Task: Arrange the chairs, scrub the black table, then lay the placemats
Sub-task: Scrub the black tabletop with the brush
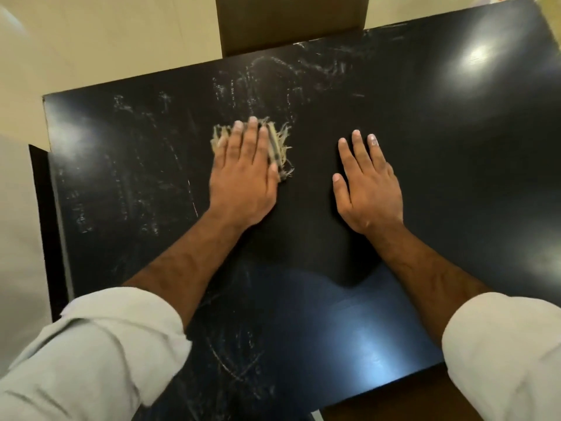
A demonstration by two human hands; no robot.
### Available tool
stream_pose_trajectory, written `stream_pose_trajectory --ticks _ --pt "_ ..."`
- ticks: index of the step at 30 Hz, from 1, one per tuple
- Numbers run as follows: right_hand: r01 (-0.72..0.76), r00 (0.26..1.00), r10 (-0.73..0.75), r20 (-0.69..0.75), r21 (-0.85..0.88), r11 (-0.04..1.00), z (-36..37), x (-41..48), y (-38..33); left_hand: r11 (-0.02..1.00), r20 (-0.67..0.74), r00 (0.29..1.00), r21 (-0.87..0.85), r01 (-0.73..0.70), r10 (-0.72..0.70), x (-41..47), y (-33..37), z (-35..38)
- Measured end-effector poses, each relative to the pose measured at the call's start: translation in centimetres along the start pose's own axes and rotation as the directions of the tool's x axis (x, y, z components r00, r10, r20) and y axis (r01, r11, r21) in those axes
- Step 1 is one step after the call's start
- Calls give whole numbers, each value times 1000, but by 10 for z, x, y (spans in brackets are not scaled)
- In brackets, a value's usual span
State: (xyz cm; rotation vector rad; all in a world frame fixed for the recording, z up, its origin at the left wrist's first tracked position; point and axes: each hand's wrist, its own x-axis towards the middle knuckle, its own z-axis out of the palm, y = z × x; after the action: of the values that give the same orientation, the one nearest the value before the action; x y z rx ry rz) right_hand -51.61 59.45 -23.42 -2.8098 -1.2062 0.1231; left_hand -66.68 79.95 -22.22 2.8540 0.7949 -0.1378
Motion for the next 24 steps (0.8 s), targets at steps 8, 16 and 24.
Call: stream_pose_trajectory --ticks 8,16,24 --pt "-80 995 83 46 -61 995 -14 -16 -19 987 100 982 -17 -161 162 -141 1 10" --pt "-52 995 54 86 -27 998 -4 -127 -85 1000 59 998 8 -9 9 -124 -60 -5" --pt "-42 999 41 19 9 999 13 -127 -82 983 55 982 -27 -181 183 -185 7 17"
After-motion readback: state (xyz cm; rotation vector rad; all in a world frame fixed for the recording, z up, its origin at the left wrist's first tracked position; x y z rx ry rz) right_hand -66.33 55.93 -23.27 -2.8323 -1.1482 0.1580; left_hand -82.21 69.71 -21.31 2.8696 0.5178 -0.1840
